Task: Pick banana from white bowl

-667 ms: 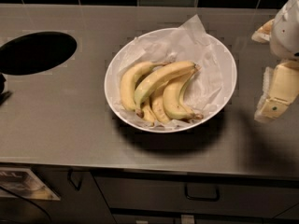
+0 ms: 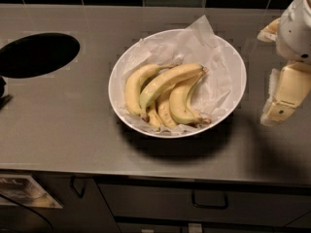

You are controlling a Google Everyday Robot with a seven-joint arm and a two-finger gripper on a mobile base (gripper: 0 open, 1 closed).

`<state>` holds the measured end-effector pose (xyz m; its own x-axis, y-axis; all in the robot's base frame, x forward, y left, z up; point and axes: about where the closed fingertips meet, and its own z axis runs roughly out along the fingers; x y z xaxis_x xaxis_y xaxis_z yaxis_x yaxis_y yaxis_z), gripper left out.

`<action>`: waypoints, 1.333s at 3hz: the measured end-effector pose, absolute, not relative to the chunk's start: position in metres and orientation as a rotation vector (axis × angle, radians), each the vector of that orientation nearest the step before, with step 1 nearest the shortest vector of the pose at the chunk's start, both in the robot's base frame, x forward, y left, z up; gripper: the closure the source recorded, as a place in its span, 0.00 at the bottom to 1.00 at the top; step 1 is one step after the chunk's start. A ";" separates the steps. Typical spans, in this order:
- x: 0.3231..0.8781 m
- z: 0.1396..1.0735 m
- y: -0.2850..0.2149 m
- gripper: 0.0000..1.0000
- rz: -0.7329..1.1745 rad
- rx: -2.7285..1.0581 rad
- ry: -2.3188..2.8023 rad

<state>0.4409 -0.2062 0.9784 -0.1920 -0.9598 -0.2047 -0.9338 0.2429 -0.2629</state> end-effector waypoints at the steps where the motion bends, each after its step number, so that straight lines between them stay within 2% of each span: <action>1: 0.445 0.983 -0.174 0.00 -0.137 -1.843 2.107; 3: 0.461 0.982 -0.095 0.00 -0.118 -2.053 1.898; 4: 0.466 0.980 -0.092 0.00 -0.106 -2.058 1.890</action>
Offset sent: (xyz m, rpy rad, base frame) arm 0.0150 0.1185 0.0042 -0.0338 -0.0334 0.3314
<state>0.4660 -0.0921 0.9796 0.1104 -0.9784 -0.1749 -0.9526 -0.0540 -0.2993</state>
